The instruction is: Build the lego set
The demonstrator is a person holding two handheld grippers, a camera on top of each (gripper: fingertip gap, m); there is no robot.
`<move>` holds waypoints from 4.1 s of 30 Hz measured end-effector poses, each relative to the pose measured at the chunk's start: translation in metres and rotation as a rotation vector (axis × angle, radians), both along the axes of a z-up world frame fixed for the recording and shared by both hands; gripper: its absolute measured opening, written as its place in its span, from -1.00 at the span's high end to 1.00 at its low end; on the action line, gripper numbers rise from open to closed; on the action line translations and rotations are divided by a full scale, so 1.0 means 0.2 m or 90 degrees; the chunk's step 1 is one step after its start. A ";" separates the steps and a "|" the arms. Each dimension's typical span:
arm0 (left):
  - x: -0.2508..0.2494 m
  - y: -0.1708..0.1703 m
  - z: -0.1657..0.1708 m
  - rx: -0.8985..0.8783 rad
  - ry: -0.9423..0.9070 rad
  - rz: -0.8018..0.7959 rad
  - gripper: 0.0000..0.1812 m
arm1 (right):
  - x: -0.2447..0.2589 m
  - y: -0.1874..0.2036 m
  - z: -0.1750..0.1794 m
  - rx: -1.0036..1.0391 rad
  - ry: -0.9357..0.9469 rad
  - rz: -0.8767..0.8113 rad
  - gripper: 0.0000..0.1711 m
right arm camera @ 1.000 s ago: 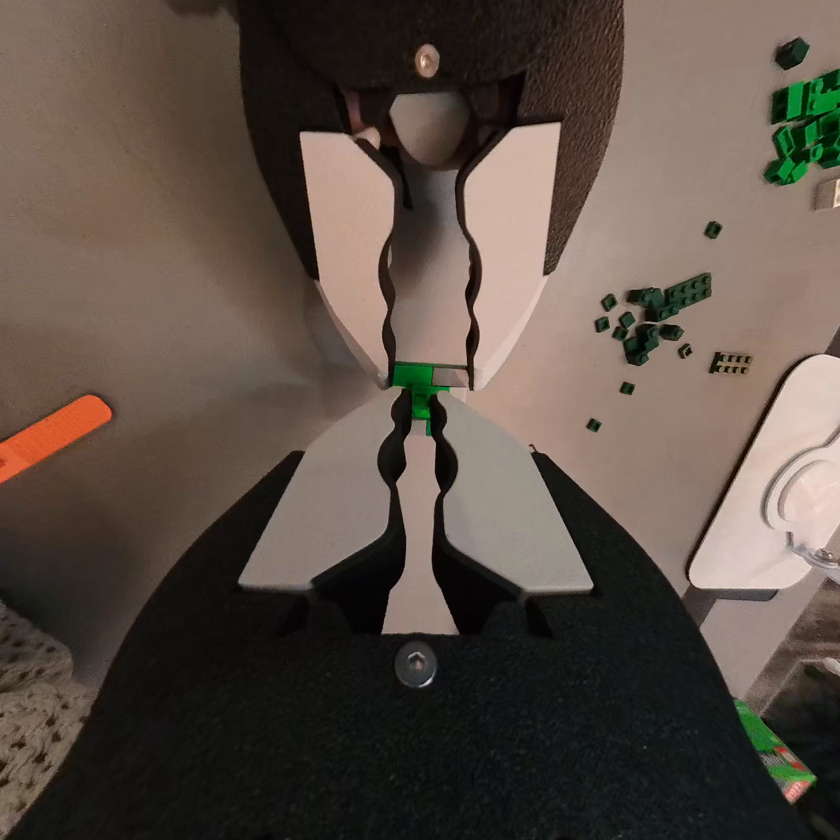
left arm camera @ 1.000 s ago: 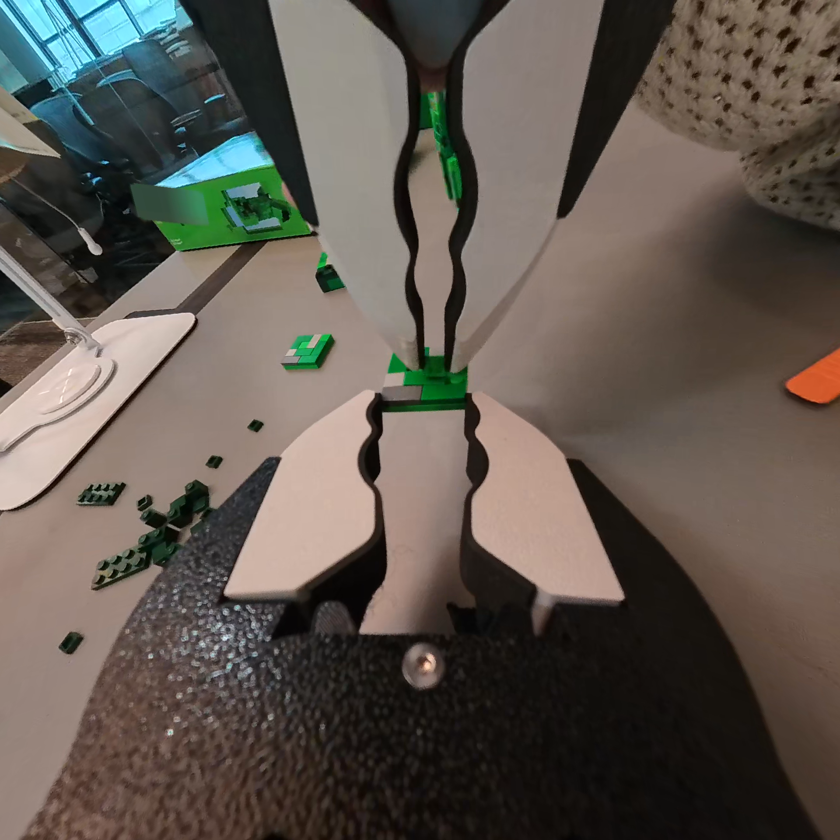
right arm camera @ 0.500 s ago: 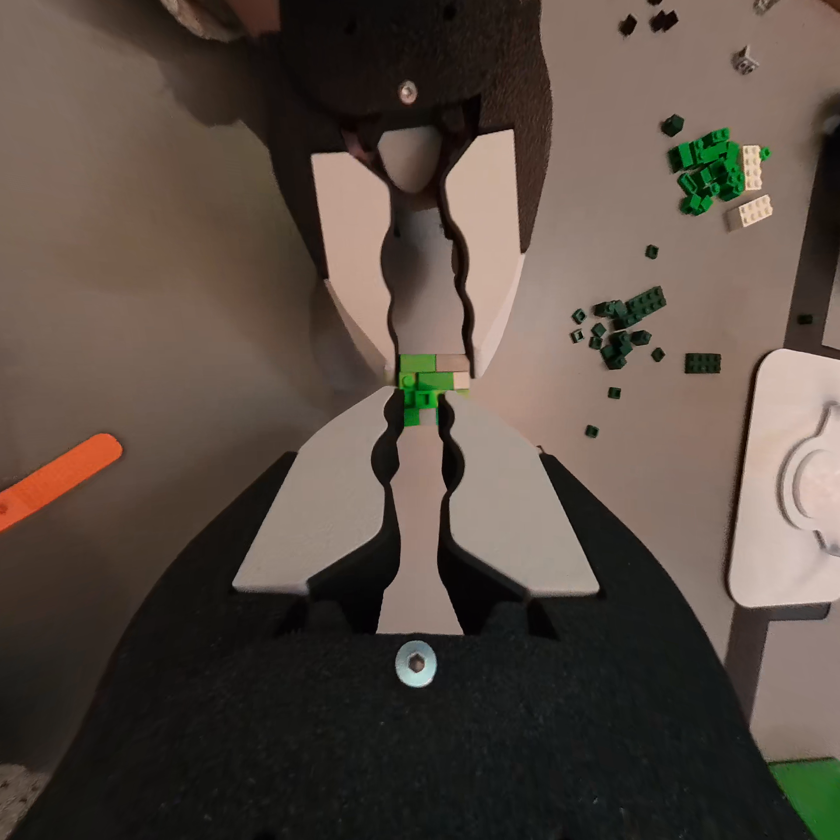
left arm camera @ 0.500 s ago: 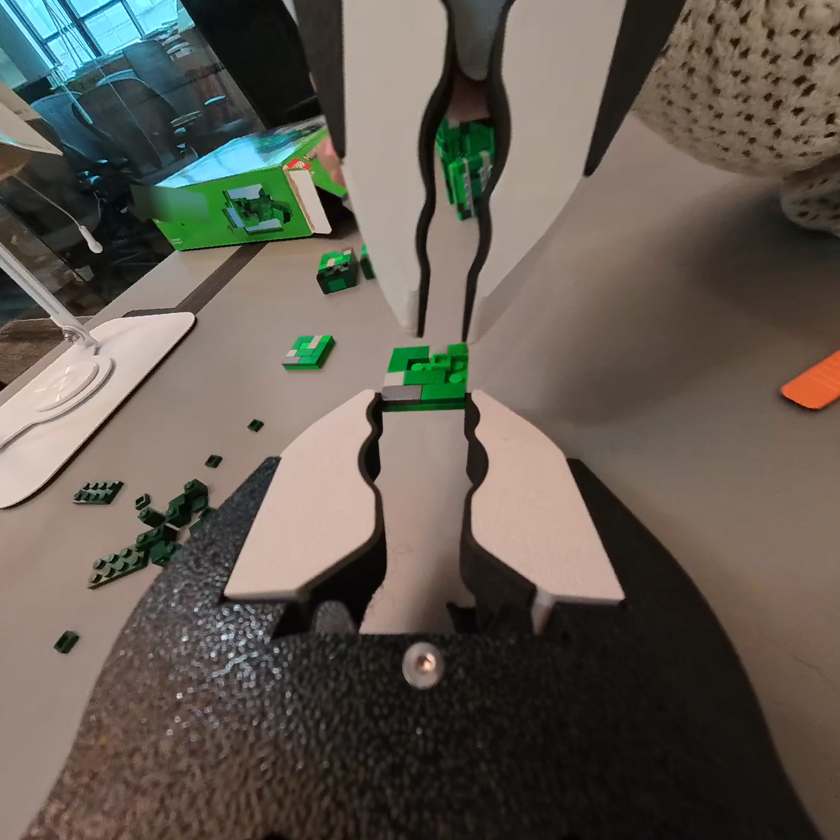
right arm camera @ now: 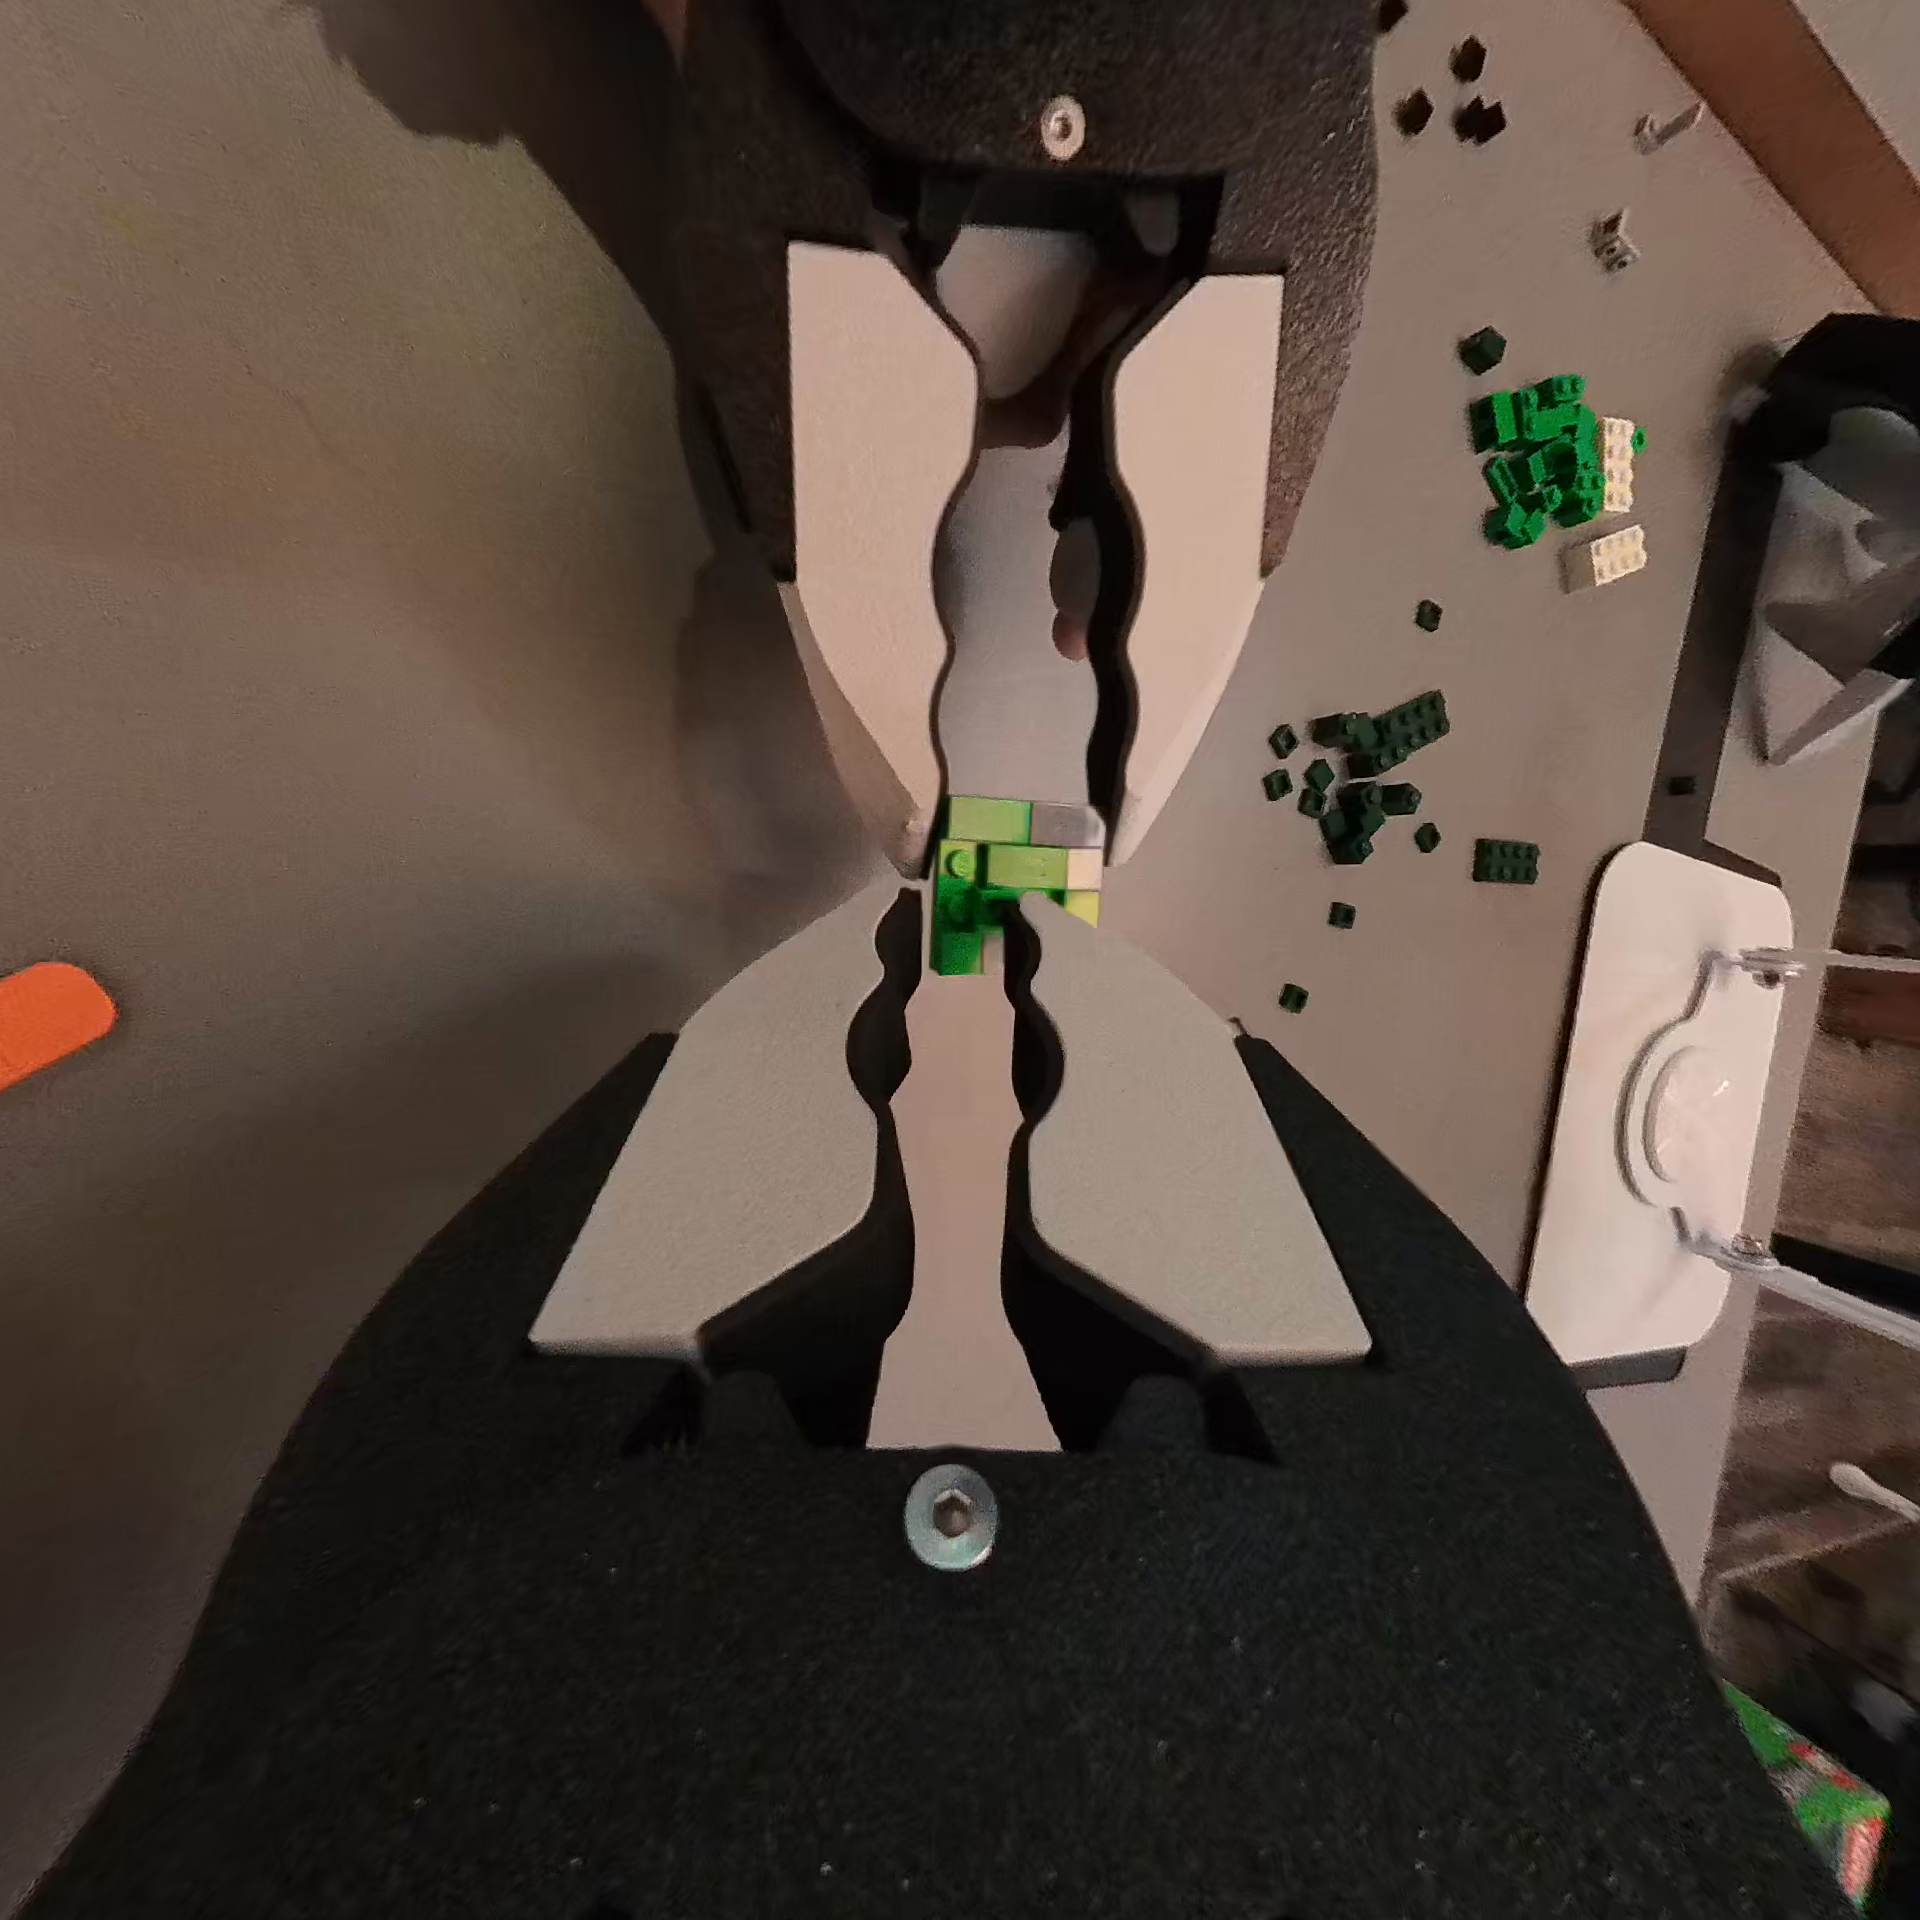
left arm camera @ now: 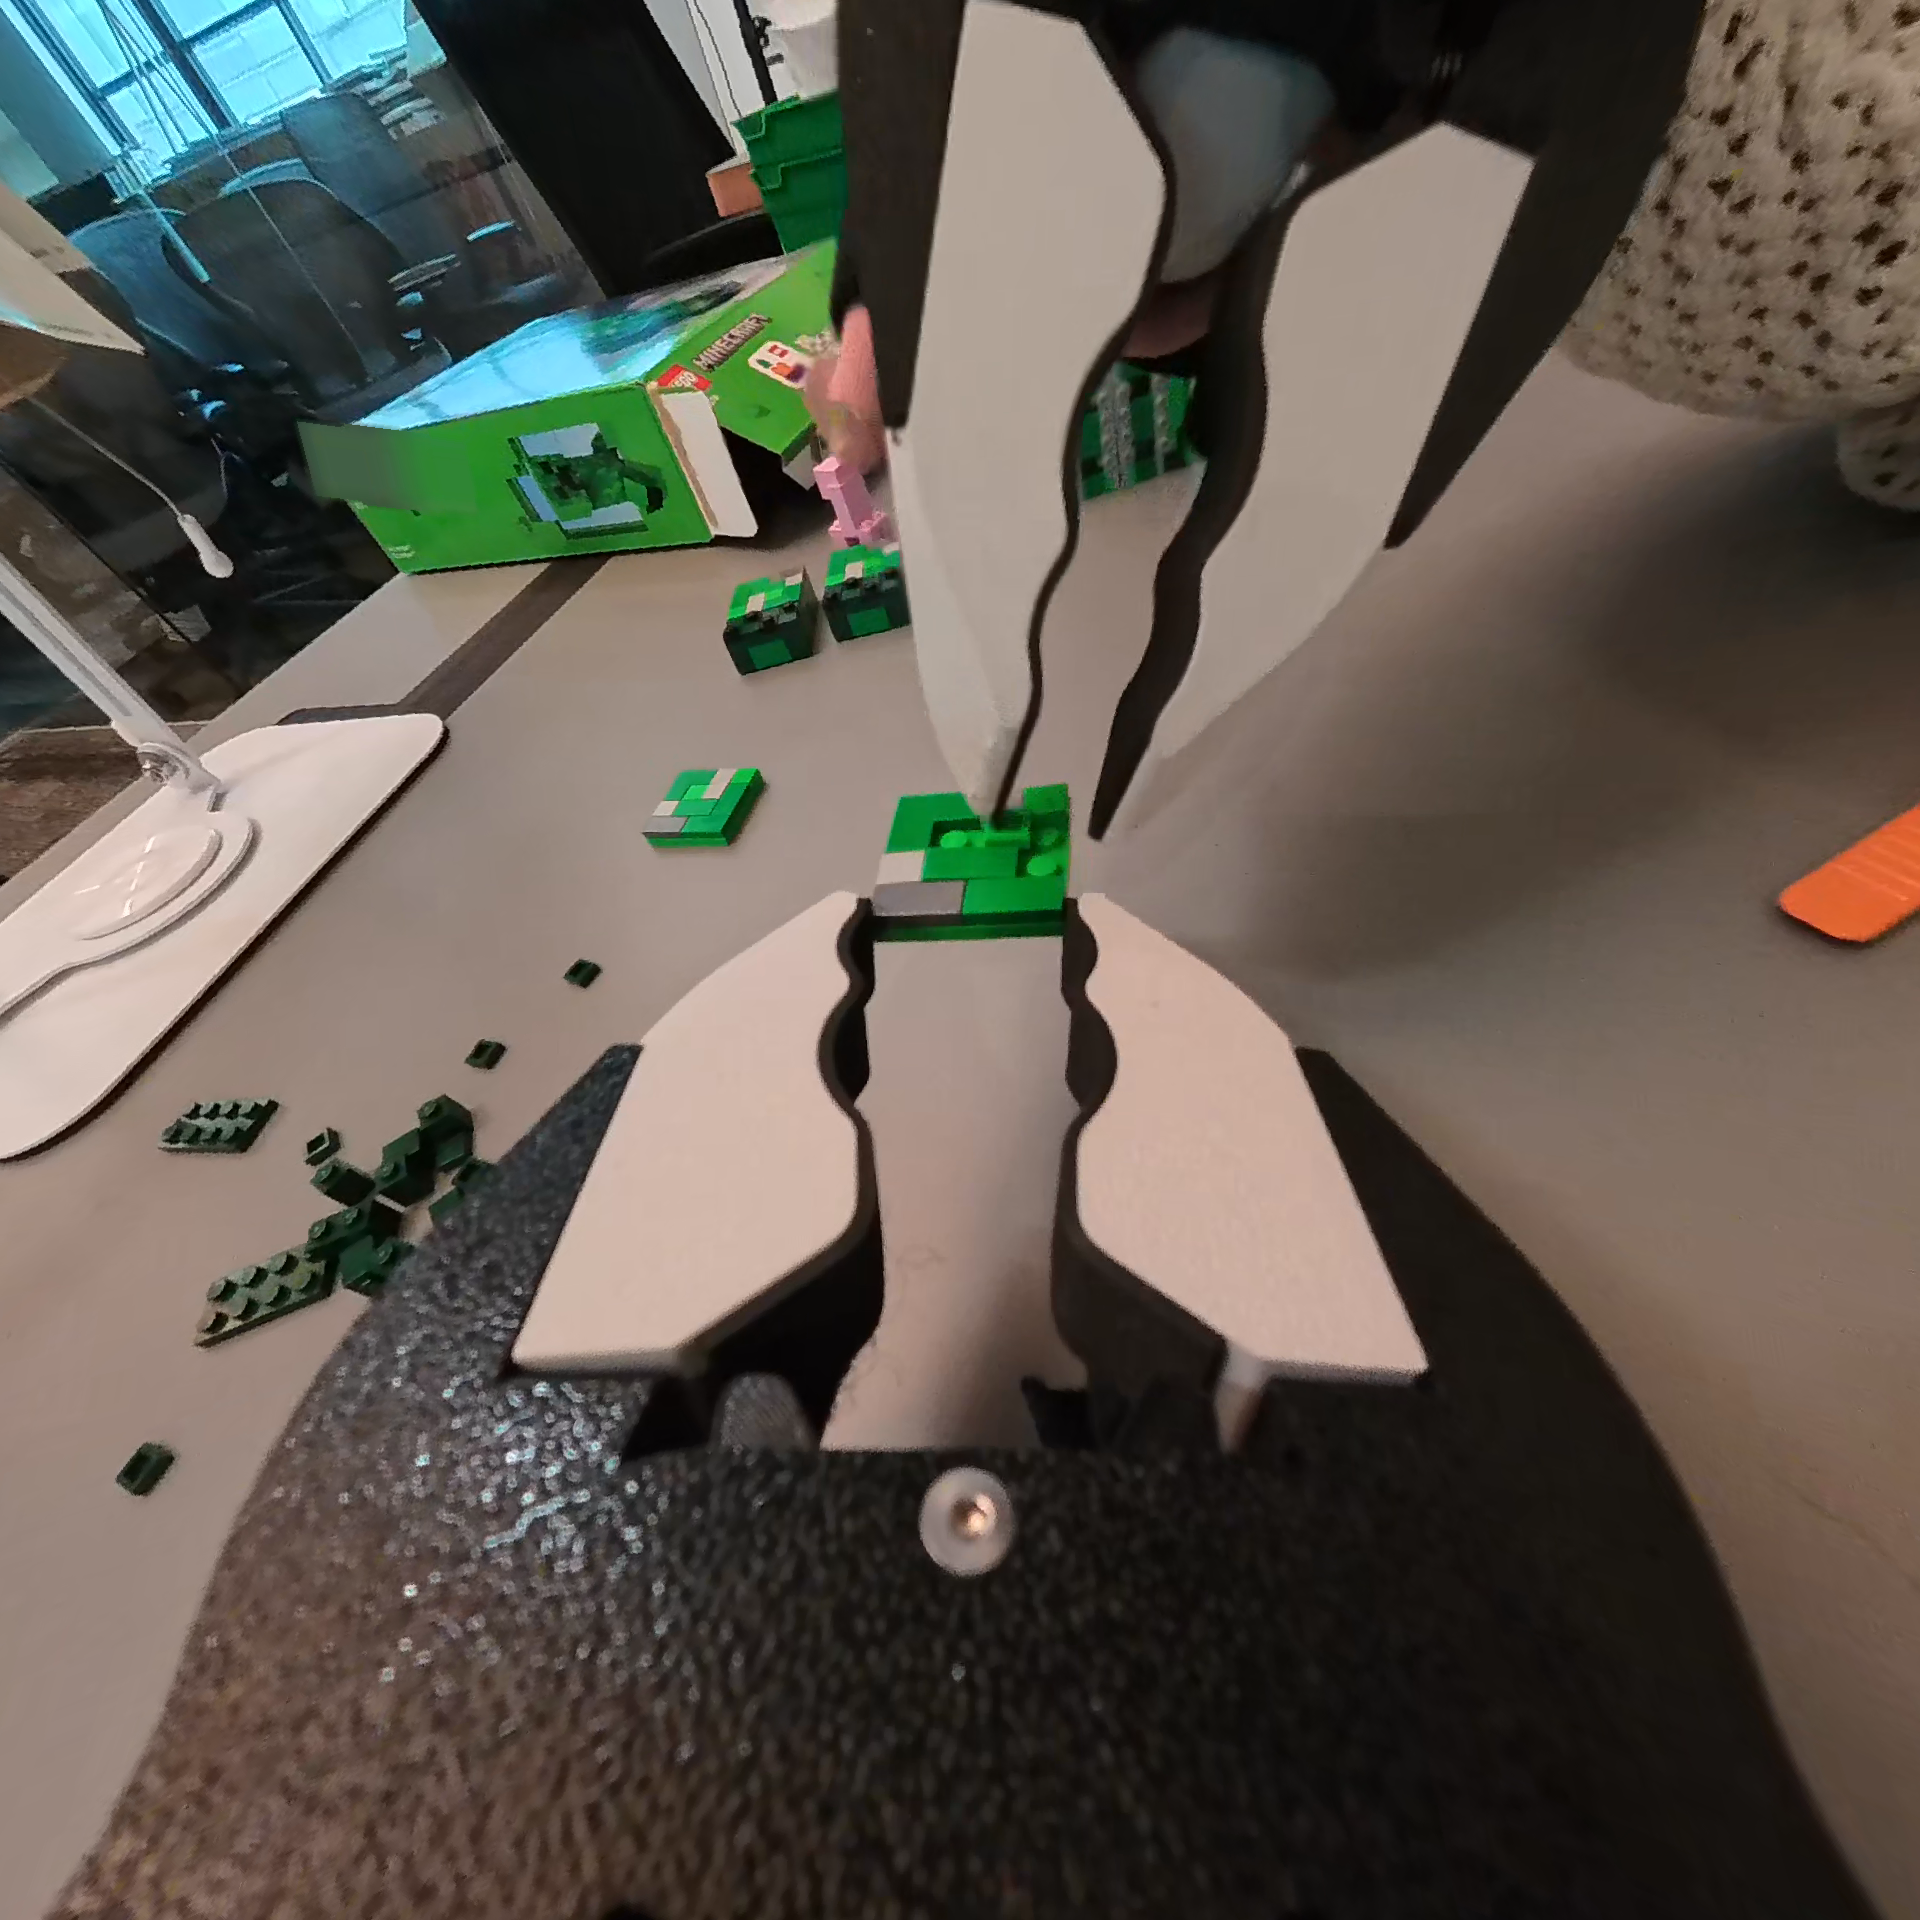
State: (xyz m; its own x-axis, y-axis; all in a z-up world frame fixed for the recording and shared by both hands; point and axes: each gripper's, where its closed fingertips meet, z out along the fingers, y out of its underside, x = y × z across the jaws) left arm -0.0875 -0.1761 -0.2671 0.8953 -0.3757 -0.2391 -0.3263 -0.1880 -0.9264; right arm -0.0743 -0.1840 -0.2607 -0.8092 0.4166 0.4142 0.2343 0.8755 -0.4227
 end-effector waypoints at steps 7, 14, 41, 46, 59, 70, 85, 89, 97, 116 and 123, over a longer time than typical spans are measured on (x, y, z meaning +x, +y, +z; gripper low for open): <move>0.01 0.00 -0.01 -0.004 0.006 -0.004 0.62 | -0.01 0.01 0.00 -0.016 0.003 -0.005 0.98; 0.01 0.00 -0.01 -0.003 0.006 -0.004 0.62 | -0.02 -0.01 0.02 -0.191 -0.077 -0.044 0.99; 0.00 0.00 0.00 -0.001 0.001 -0.006 0.62 | -0.04 0.06 0.03 -0.787 -0.478 -0.360 1.00; 0.00 0.00 0.01 0.006 -0.011 -0.005 0.62 | -0.04 0.08 0.02 -0.764 -0.458 -0.373 0.98; 0.05 -0.03 0.04 0.027 -0.028 -0.060 0.62 | 0.03 0.13 0.11 -0.619 -0.164 -0.229 0.83; 0.07 -0.04 0.03 0.022 -0.019 -0.078 0.62 | 0.05 0.01 0.13 -0.394 0.093 -0.073 0.84; 0.09 -0.05 0.03 0.019 -0.019 -0.092 0.62 | 0.03 0.00 0.05 -0.352 0.047 -0.087 0.91; 0.09 -0.05 0.03 0.019 -0.017 -0.093 0.62 | 0.03 -0.01 0.06 -0.355 0.043 -0.080 0.91; 0.09 -0.05 0.03 0.019 -0.018 -0.094 0.62 | 0.02 -0.02 0.06 -0.326 0.050 -0.068 0.91; 0.01 -0.02 0.06 0.022 -0.076 -0.036 0.62 | 0.00 0.03 0.03 0.009 0.406 0.018 0.39; 0.02 -0.02 0.05 0.014 -0.069 -0.040 0.62 | -0.06 0.01 0.03 0.169 0.521 0.045 0.66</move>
State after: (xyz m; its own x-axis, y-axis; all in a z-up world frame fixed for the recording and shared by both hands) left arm -0.0831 -0.1808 -0.2574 0.8910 -0.4280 -0.1513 -0.2350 -0.1498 -0.9604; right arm -0.0859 -0.1827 -0.2544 -0.2335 0.1830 0.9550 -0.1128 0.9704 -0.2136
